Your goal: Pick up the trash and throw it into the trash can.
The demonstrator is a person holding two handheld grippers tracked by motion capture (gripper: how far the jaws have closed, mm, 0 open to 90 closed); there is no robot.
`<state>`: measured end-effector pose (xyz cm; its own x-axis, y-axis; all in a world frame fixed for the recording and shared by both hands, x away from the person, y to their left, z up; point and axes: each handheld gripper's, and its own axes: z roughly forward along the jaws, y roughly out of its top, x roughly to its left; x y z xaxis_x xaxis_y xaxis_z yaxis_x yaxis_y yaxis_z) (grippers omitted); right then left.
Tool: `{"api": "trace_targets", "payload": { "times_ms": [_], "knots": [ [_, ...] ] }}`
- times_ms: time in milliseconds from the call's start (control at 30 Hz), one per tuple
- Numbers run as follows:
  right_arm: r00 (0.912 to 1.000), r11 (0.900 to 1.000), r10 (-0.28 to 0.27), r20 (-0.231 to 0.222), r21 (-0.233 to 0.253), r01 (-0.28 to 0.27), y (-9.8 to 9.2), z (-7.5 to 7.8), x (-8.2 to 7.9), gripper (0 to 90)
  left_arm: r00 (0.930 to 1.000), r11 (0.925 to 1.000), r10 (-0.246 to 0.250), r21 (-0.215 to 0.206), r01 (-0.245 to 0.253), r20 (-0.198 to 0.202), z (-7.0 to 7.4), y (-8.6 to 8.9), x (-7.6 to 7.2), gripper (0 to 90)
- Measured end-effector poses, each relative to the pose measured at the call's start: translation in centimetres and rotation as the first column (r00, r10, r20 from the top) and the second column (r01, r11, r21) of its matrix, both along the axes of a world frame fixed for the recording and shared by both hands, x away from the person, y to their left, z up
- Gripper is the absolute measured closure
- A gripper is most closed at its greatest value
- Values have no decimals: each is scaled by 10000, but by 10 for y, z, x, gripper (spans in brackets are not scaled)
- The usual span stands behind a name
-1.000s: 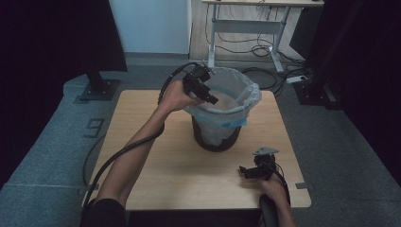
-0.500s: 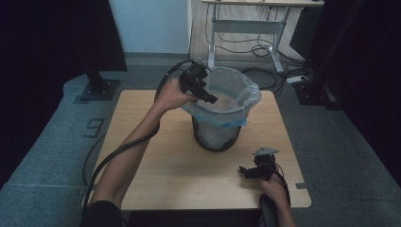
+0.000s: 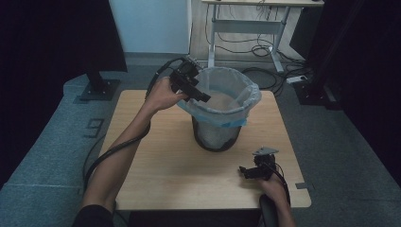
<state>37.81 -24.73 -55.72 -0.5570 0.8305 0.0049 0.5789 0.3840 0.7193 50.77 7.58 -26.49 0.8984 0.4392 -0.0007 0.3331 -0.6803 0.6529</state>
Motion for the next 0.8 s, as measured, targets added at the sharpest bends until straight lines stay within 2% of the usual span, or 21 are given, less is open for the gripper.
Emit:
{"api": "trace_targets", "payload": {
  "times_ms": [367,800],
  "knots": [
    [10000,10000,-4,1,1,4,0,0,0,0,9996,9999,154,32,-155,219,3,20,-9,45],
    [10000,10000,-1,8,-3,1,0,0,0,0,9984,9986,463,-285,-454,316,-4,54,-24,26]
  ]
}}
